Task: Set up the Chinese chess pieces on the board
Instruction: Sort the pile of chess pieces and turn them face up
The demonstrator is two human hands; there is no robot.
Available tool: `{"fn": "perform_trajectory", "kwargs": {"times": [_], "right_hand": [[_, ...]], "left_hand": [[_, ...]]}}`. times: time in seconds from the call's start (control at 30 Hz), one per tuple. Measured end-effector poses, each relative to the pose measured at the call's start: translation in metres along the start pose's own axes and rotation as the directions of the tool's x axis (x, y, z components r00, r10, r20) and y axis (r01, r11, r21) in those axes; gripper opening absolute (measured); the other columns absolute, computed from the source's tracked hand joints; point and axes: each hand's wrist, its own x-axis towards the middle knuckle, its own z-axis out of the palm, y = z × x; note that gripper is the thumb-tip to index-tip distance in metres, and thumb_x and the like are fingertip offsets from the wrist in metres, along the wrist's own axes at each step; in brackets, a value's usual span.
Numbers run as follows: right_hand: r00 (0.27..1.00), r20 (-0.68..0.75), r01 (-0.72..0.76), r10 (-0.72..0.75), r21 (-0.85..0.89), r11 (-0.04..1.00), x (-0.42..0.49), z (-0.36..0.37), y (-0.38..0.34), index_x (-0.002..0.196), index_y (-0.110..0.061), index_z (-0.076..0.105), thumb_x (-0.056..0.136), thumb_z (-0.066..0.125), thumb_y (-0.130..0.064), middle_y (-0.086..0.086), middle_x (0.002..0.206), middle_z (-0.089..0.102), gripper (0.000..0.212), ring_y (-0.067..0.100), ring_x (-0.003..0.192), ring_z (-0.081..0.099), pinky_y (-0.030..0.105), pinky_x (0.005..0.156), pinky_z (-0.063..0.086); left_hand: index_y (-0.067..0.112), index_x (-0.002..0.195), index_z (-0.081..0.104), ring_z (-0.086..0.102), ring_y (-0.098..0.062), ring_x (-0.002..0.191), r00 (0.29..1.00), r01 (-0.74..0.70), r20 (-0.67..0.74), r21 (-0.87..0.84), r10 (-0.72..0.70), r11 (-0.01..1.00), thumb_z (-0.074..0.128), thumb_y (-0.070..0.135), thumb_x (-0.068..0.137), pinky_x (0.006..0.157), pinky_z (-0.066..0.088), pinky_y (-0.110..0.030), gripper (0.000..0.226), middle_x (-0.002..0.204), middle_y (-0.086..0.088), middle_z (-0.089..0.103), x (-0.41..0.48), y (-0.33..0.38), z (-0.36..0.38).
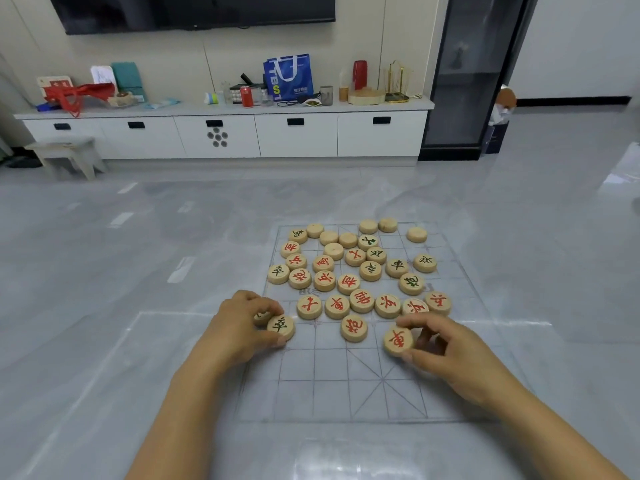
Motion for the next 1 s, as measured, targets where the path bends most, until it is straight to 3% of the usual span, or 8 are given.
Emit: {"fn": "perform_trajectory", "kwargs": {"times": [0.07,0.17,0.37,0.6,0.67,0.83,1.0], "right_hand": [[0.999,0.027,0.040,-0.037,-0.135,0.990,-0.003,0.002,0.004,0.105,-0.042,0.055,0.076,0.073,-0.026,-0.019,0.101,0.054,0.038,-0.011,0.086,0.048,0.005,0.072,0.039],[0.994,0.030,0.112,-0.108,-0.283,0.953,-0.007,0.005,0.006,0.119,-0.035,0.054,0.078,0.070,-0.031,-0.019,0.110,0.053,0.043,-0.005,0.098,0.043,0.003,0.079,0.033],[0.987,-0.043,0.124,-0.154,-0.400,0.908,-0.007,0.007,0.005,0.126,-0.025,0.053,0.083,0.064,-0.031,-0.011,0.122,0.053,0.045,0.006,0.110,0.043,0.015,0.089,0.033],[0.976,-0.161,0.076,-0.146,-0.376,0.924,0.004,0.008,0.004,0.114,-0.023,0.058,0.081,0.066,-0.029,-0.012,0.104,0.050,0.034,0.007,0.096,0.047,0.019,0.081,0.040],[0.974,-0.185,0.053,-0.130,-0.371,0.927,0.008,0.007,0.002,0.110,-0.024,0.057,0.080,0.067,-0.032,-0.011,0.103,0.048,0.033,0.009,0.093,0.049,0.024,0.079,0.045],[0.984,-0.159,0.028,-0.078,-0.298,0.954,0.017,0.006,-0.002,0.111,-0.027,0.051,0.081,0.062,-0.041,-0.010,0.104,0.047,0.035,0.011,0.094,0.050,0.027,0.081,0.046],[0.985,-0.164,0.019,-0.062,-0.247,0.969,0.022,0.003,-0.001,0.112,-0.029,0.049,0.088,0.053,-0.039,-0.013,0.101,0.047,0.026,0.009,0.094,0.050,0.028,0.086,0.045]], "left_hand": [[0.032,0.108,0.061,0.042,-0.015,0.117,0.999,-0.021,0.032,0.043,0.020,0.999,0.077,0.029,0.071,0.098,0.038,-0.026,0.040,0.117,0.006,0.041,-0.013,0.002,0.002],[0.032,0.112,0.060,0.042,-0.014,0.115,0.996,-0.073,0.067,0.096,0.066,0.993,0.074,0.032,0.074,0.096,0.037,-0.024,0.040,0.113,0.009,0.038,-0.028,0.008,0.006],[0.035,0.117,0.056,0.039,-0.014,0.117,0.989,-0.139,0.078,0.148,0.129,0.979,0.068,0.041,0.077,0.096,0.036,-0.023,0.043,0.122,0.007,0.041,-0.043,0.023,0.019],[0.036,0.133,0.038,0.032,-0.010,0.125,0.956,-0.274,0.131,0.097,0.261,0.957,0.062,0.047,0.080,0.102,0.031,-0.023,0.060,0.135,0.011,0.035,-0.058,0.053,0.040],[0.035,0.135,0.037,0.032,-0.009,0.127,0.956,-0.284,0.084,0.031,0.281,0.958,0.059,0.044,0.084,0.103,0.030,-0.022,0.057,0.139,0.011,0.033,-0.046,0.059,0.037],[0.018,0.121,0.055,0.053,-0.017,0.107,0.963,-0.203,-0.179,0.006,0.201,0.979,0.051,0.023,0.092,0.088,0.042,-0.027,0.030,0.124,-0.003,0.055,0.037,0.063,0.016],[0.016,0.123,0.057,0.053,-0.023,0.114,0.934,-0.251,-0.225,0.134,0.276,0.959,0.048,0.013,0.092,0.094,0.042,-0.032,0.032,0.129,-0.006,0.056,0.133,0.077,0.017]]}}
